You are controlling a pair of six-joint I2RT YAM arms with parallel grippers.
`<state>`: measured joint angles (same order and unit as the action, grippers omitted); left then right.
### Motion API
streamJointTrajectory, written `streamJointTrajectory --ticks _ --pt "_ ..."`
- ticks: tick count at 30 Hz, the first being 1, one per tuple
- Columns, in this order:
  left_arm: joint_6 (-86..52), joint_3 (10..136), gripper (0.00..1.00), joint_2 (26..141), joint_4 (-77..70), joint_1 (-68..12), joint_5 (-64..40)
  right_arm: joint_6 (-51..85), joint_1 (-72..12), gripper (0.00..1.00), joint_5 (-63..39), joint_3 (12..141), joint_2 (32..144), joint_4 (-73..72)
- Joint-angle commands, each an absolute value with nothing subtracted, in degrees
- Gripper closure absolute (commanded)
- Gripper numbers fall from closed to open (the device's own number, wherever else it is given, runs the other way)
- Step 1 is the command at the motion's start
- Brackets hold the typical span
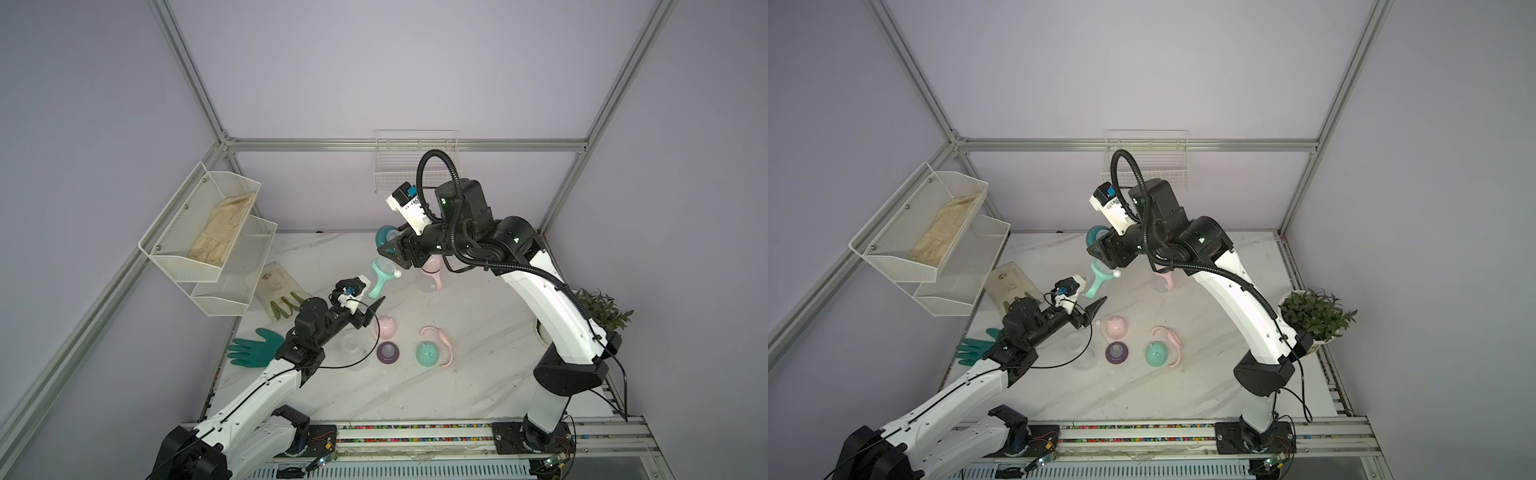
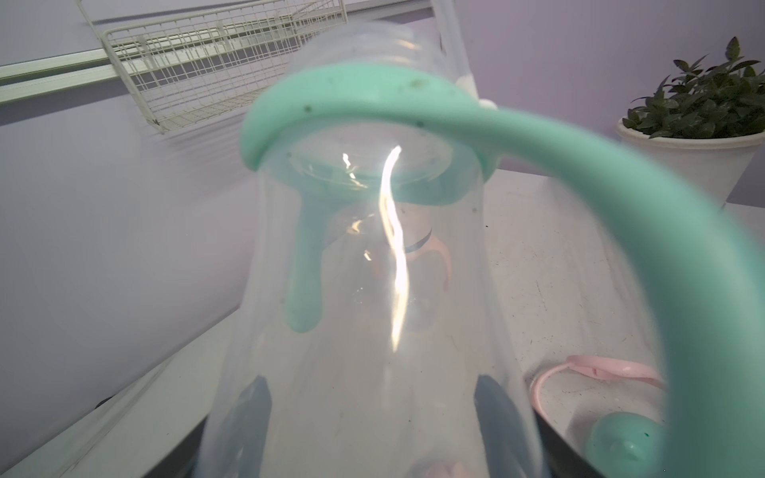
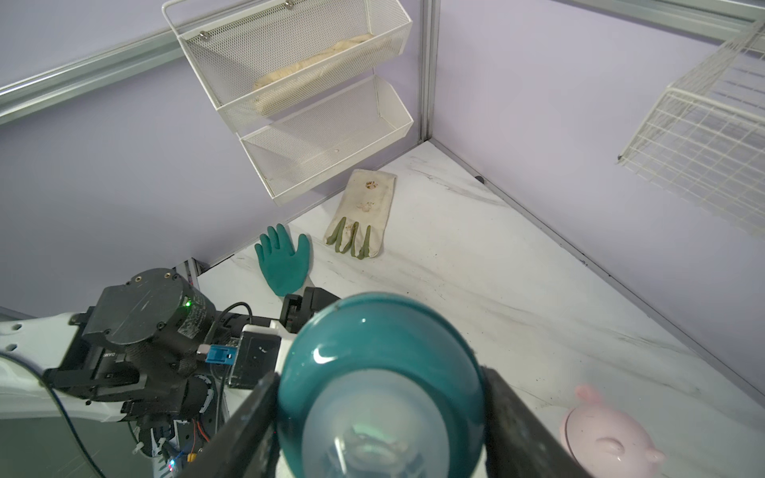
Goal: Assemble the baby bottles
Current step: Close the nipple on the baby bottle.
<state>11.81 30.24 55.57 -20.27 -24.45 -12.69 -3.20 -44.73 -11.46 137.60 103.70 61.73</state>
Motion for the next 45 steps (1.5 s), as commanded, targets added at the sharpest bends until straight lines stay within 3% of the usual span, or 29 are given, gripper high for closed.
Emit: streamJointTrajectory --ticks 1,6,16,45 --pt "13.6 29.4 1.00 53.8 -22.7 -24.7 -6.8 -6.3 -44.6 0.57 -6.4 136.0 101.0 61.7" --pt "15.8 29.4 1.00 52.6 -18.9 -24.7 -1.6 -8.5 -44.2 0.57 -1.3 134.5 100.0 61.7" --pt "18.3 29.7 1.00 53.4 -16.6 -24.9 -2.6 -10.6 -43.5 0.57 -0.4 136.3 100.6 61.2" --pt "16.9 33.8 1.00 58.0 -21.8 -25.7 -18.4 -8.2 -43.5 0.57 -10.2 134.1 100.7 58.7"
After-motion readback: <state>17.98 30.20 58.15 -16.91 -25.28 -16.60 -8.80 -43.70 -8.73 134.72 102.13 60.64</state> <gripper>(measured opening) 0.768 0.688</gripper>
